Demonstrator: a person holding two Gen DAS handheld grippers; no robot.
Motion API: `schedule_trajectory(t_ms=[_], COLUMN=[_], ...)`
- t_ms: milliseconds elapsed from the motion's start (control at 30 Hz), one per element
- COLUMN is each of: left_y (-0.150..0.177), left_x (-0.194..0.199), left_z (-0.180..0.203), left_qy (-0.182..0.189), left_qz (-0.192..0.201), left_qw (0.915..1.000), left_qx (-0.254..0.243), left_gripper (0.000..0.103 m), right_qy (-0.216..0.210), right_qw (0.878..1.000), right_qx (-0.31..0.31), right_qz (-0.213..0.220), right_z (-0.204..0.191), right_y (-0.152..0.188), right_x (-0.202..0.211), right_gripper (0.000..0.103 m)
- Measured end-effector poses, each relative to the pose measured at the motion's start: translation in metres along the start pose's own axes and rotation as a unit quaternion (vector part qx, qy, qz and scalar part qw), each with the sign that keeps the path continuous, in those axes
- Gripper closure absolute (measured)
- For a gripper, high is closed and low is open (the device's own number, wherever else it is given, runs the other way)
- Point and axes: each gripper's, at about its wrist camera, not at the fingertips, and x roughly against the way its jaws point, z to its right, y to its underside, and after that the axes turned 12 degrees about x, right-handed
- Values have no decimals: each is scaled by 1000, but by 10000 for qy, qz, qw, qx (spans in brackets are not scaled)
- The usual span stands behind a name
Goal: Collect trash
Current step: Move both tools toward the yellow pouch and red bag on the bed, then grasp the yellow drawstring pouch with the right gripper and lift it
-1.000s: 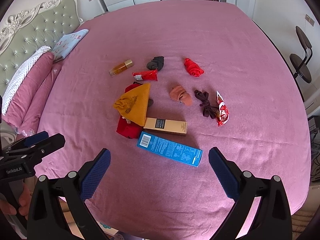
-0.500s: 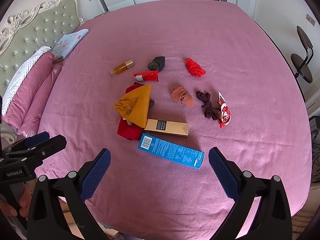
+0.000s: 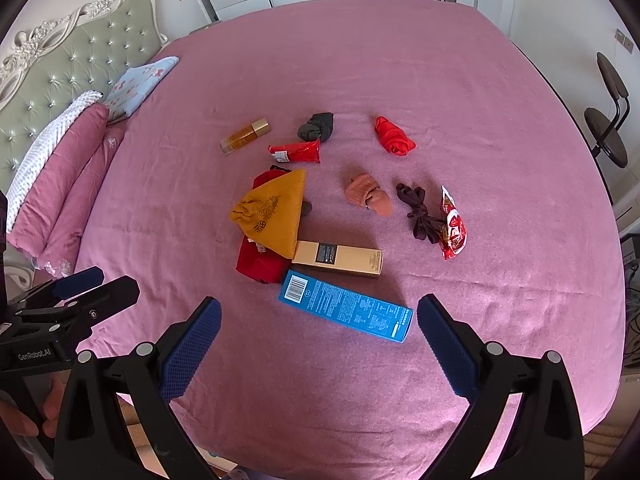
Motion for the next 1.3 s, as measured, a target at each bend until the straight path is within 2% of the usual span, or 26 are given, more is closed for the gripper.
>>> schedule_trajectory(t_ms=[300, 667, 967, 1200, 1300], left_y=[-7, -25, -38, -43, -44], left_x=[-10, -44, -90, -131, -145], left_z=[-5, -19, -32, -43, -47], left_qy=[-7, -78, -135, -197, -207], left_qz=[-86, -328, -629, -864, -956], left_qw=[9999, 9989, 9968, 9943, 9932], left_qx=[80, 315, 483, 589, 634], left_gripper=[4, 4, 4, 4, 4], right_qy=[-45, -152, -380, -668, -768], right_qw=[9999, 9994, 9986, 9963, 9953], right_qx=[77, 128, 134, 101, 53], right_qz=[-87, -271, -351, -533, -587], right_z=[-3, -2, 0, 2, 3], right_y=[-11, -31, -57, -77, -81], right_x=[-14, -51, -100, -154, -174], right_gripper=[9, 9, 10, 21, 22])
